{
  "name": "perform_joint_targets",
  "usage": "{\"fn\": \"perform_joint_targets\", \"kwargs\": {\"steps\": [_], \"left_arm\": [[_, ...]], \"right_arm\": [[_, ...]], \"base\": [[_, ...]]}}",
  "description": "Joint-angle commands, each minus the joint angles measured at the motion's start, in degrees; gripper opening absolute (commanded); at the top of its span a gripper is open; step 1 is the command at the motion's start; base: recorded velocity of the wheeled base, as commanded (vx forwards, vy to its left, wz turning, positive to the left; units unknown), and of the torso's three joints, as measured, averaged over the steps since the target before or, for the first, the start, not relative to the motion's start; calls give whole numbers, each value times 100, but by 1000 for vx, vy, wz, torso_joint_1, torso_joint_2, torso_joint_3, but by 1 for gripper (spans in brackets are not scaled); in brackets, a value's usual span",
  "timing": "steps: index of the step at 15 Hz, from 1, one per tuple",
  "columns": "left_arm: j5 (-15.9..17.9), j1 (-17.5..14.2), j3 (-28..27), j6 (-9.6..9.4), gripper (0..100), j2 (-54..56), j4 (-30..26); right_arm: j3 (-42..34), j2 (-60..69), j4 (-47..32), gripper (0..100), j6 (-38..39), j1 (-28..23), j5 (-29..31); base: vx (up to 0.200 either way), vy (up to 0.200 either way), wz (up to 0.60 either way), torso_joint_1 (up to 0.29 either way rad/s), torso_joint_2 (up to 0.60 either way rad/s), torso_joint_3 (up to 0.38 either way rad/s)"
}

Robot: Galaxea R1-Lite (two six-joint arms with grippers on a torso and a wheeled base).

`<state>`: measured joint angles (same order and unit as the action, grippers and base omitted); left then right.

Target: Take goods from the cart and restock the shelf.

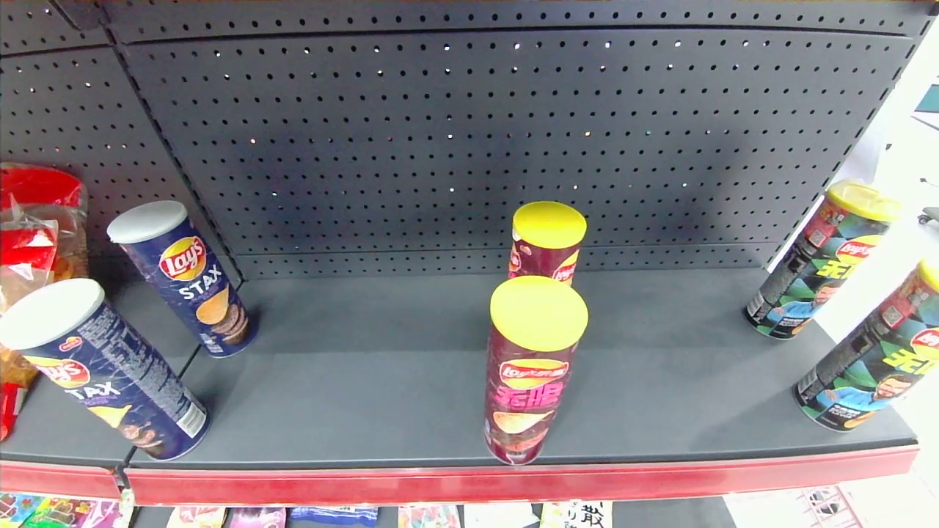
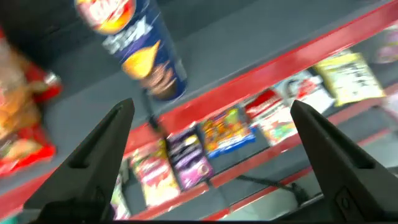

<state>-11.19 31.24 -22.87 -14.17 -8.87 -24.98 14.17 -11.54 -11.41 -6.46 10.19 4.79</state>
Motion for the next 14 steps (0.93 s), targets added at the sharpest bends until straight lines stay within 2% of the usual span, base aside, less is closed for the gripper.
{"fn": "perform_joint_targets", "kwargs": {"steps": [1, 2, 3, 4, 5, 6, 8, 10, 12, 14], "left_arm": [[521, 128, 19, 54, 100, -914, 432], [785, 128, 55, 125, 100, -1301, 670], [1022, 128, 116, 265, 100, -1688, 942], [1128, 128, 151, 327, 100, -1872, 1136], [1304, 128, 178, 379, 100, -2382, 1628], [1321, 119, 90, 379, 100, -2786, 1874], [1321, 119, -95, 388, 100, -3252, 1918], [1348, 128, -148, 388, 100, -3498, 1927], [1611, 119, -139, 388, 100, -3586, 1927], [1664, 119, -121, 388, 100, -3639, 1927]], "right_arm": [[-221, 592, 174, 100, 646, 53, -479], [-292, 592, 385, 100, 989, 53, -611], [-450, 592, 464, 100, 954, 53, -611], [-546, 592, 499, 100, 919, 53, -611], [-766, 592, 649, 100, 831, 53, -620], [-1197, 592, 763, 100, 725, 53, -585], [-1417, 583, 1141, 100, 637, 53, -549], [-1417, 583, 1141, 100, 716, 44, -549], [-1417, 583, 1141, 100, 699, 53, -549], [-1417, 592, 1141, 100, 690, 53, -549]], "base": [[0, 0, 0, 0, 0, 0], [0, 0, 0, 0, 0, 0], [0, 0, 0, 0, 0, 0], [0, 0, 0, 0, 0, 0], [0, 0, 0, 0, 0, 0], [0, 0, 0, 0, 0, 0], [0, 0, 0, 0, 0, 0], [0, 0, 0, 0, 0, 0], [0, 0, 0, 0, 0, 0], [0, 0, 0, 0, 0, 0]]}}
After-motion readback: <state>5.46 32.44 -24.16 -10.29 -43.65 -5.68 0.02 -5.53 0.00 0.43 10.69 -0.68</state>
